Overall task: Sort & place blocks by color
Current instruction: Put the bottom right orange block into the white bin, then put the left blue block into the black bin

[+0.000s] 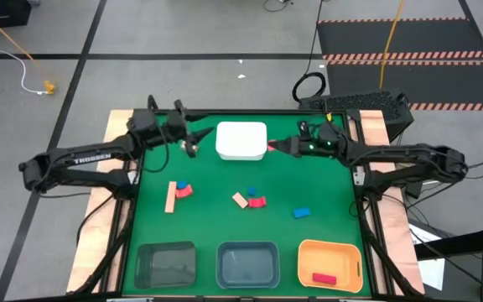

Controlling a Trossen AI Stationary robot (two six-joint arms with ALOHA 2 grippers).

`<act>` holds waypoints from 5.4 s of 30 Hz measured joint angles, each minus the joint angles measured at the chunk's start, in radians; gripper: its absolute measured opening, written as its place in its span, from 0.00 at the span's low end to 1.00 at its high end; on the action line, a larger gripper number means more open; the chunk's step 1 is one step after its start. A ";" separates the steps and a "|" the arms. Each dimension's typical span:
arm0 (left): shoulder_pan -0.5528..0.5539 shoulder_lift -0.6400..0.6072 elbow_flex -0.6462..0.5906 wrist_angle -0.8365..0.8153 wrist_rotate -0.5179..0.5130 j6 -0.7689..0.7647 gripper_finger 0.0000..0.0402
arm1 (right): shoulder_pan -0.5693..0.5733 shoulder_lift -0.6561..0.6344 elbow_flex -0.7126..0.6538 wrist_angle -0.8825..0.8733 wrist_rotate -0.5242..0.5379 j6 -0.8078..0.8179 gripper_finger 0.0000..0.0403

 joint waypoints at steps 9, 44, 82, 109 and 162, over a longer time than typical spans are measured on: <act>-0.073 0.106 0.066 -0.001 -0.006 0.181 0.58 | -0.051 0.139 0.086 0.180 -0.012 0.016 0.30; -0.119 0.171 0.107 0.025 -0.151 0.340 0.58 | -0.003 0.509 0.538 0.195 -0.075 -0.079 0.30; -0.159 0.323 0.106 0.271 -0.163 0.356 0.34 | 0.006 0.509 0.546 0.180 -0.131 -0.130 0.31; -0.041 0.322 0.106 0.042 -0.167 0.119 0.34 | -0.324 0.372 0.546 -0.349 -0.613 -0.265 0.59; -0.085 0.452 0.106 0.127 -0.139 -0.234 0.32 | 0.045 0.203 0.243 -1.040 -0.100 -0.785 0.51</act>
